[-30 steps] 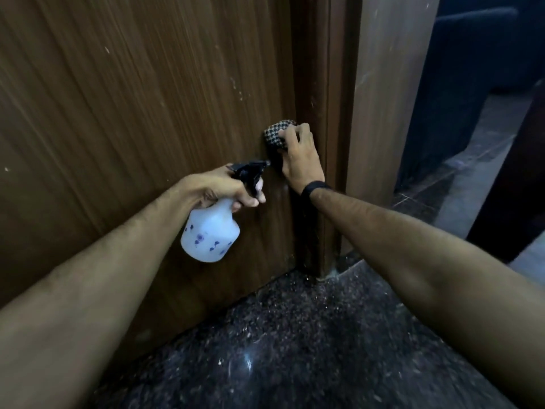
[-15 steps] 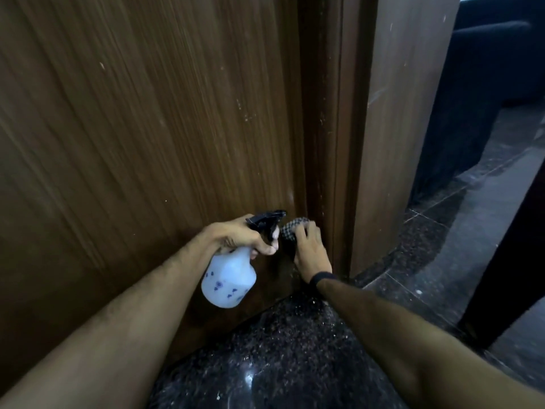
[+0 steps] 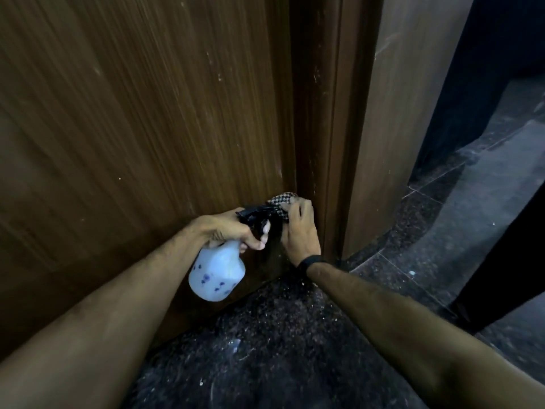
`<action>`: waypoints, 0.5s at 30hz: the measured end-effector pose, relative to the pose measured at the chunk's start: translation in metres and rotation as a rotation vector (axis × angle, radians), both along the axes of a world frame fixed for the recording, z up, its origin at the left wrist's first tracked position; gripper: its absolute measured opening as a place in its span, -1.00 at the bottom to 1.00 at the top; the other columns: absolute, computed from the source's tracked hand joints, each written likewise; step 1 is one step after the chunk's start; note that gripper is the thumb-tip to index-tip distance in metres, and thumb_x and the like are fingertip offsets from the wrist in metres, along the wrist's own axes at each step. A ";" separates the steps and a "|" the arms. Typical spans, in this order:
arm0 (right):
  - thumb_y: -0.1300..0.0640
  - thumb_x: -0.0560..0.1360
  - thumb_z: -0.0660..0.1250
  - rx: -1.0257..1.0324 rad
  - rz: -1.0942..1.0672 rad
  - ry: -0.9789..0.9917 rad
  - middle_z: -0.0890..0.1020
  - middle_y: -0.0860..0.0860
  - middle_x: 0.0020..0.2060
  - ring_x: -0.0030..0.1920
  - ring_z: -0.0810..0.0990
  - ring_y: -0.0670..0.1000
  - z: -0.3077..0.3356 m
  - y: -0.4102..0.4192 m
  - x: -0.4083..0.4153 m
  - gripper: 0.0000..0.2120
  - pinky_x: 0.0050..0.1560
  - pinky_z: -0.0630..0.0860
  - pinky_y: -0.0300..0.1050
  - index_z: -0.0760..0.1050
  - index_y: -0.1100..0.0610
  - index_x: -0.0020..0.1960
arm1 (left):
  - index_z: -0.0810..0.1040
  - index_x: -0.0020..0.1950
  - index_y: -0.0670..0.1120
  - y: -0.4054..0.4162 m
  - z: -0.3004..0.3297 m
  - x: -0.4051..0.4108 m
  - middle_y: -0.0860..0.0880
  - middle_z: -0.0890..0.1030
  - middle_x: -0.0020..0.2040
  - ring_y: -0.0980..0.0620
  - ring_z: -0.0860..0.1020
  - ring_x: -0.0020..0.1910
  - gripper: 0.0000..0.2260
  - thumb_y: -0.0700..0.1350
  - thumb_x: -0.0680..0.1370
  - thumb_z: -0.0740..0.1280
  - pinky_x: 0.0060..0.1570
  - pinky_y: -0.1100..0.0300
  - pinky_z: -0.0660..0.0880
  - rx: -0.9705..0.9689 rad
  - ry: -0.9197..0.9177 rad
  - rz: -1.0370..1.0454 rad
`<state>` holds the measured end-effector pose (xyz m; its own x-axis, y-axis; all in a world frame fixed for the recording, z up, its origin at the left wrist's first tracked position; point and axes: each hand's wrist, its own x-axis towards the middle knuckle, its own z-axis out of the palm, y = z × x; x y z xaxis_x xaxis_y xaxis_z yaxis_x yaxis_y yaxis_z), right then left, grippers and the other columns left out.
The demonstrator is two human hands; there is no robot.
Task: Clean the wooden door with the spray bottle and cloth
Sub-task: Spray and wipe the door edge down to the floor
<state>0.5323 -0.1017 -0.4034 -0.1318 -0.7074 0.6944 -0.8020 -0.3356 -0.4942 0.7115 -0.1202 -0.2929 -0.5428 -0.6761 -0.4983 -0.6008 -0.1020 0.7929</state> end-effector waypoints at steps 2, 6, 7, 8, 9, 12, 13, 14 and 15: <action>0.45 0.40 0.30 0.054 -0.012 -0.001 0.42 0.24 0.10 0.12 0.36 0.17 -0.011 0.001 0.001 -0.61 0.10 0.47 0.05 0.38 0.25 0.19 | 0.49 0.03 -0.11 0.007 0.005 -0.006 -0.10 0.57 -0.08 0.07 0.42 -0.29 -0.74 -0.43 0.50 0.39 -0.36 0.26 0.42 0.047 0.050 -0.071; 0.44 0.41 0.29 0.192 -0.060 0.039 0.40 0.23 0.04 0.05 0.39 0.24 -0.048 0.013 0.004 -0.65 -0.06 0.53 0.16 0.38 0.25 0.16 | 0.49 0.02 -0.10 0.009 -0.010 -0.005 -0.10 0.56 -0.07 0.05 0.42 -0.28 -0.73 -0.45 0.51 0.37 -0.34 0.24 0.42 0.056 0.040 -0.084; 0.45 0.41 0.29 0.227 -0.067 0.040 0.40 0.23 0.04 0.05 0.40 0.25 -0.058 0.014 0.004 -0.67 -0.09 0.54 0.17 0.40 0.27 0.14 | 0.50 0.02 -0.10 0.009 -0.016 -0.003 -0.10 0.56 -0.06 0.06 0.42 -0.29 -0.73 -0.45 0.51 0.38 -0.34 0.23 0.42 0.057 0.012 -0.086; 0.45 0.40 0.29 0.266 -0.063 0.037 0.40 0.24 0.04 0.05 0.39 0.25 -0.064 0.016 0.004 -0.69 -0.10 0.54 0.17 0.41 0.27 0.12 | 0.51 0.03 -0.10 0.011 -0.019 -0.003 -0.10 0.56 -0.06 0.05 0.42 -0.30 -0.73 -0.44 0.51 0.38 -0.34 0.23 0.42 0.054 -0.003 -0.097; 0.46 0.40 0.28 0.295 -0.064 0.034 0.40 0.23 0.04 0.04 0.37 0.24 -0.071 0.017 0.006 -0.70 -0.12 0.54 0.17 0.41 0.27 0.11 | 0.51 0.04 -0.11 0.012 -0.021 -0.003 -0.11 0.56 -0.05 0.06 0.41 -0.31 -0.74 -0.44 0.51 0.39 -0.34 0.22 0.42 0.044 -0.026 -0.110; 0.41 0.43 0.21 0.326 -0.083 0.017 0.39 0.21 0.01 0.02 0.36 0.20 -0.088 0.018 0.012 -0.73 -0.11 0.52 0.16 0.34 0.20 0.08 | 0.50 0.06 -0.13 0.011 -0.033 -0.001 -0.13 0.56 -0.02 0.09 0.41 -0.37 -0.75 -0.44 0.52 0.39 -0.34 0.21 0.42 0.061 -0.055 -0.101; 0.40 0.44 0.19 0.351 -0.084 0.018 0.38 0.21 0.02 0.03 0.38 0.22 -0.094 0.018 0.012 -0.74 -0.09 0.52 0.17 0.32 0.18 0.08 | 0.50 0.06 -0.14 0.010 -0.037 0.000 -0.13 0.56 -0.02 0.11 0.42 -0.37 -0.75 -0.44 0.52 0.38 -0.33 0.21 0.42 0.068 -0.054 -0.095; 0.40 0.46 0.20 0.410 -0.077 0.021 0.38 0.21 0.06 0.05 0.39 0.24 -0.101 0.019 0.012 -0.73 -0.07 0.52 0.17 0.31 0.18 0.10 | 0.50 0.06 -0.14 0.010 -0.040 0.000 -0.12 0.55 -0.02 0.12 0.44 -0.37 -0.74 -0.45 0.51 0.38 -0.33 0.22 0.41 0.074 -0.054 -0.088; 0.41 0.47 0.22 0.481 -0.065 0.020 0.37 0.21 0.11 0.10 0.39 0.25 -0.110 0.019 0.012 -0.71 -0.02 0.51 0.17 0.31 0.20 0.14 | 0.50 0.06 -0.14 0.009 -0.045 0.000 -0.12 0.56 -0.03 0.13 0.44 -0.37 -0.74 -0.45 0.51 0.38 -0.32 0.22 0.41 0.077 -0.055 -0.084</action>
<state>0.5443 -0.0828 -0.5129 -0.1762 -0.9395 0.2936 -0.8245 -0.0221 -0.5654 0.7116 -0.1116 -0.3382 -0.5668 -0.5877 -0.5774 -0.6519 -0.1087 0.7505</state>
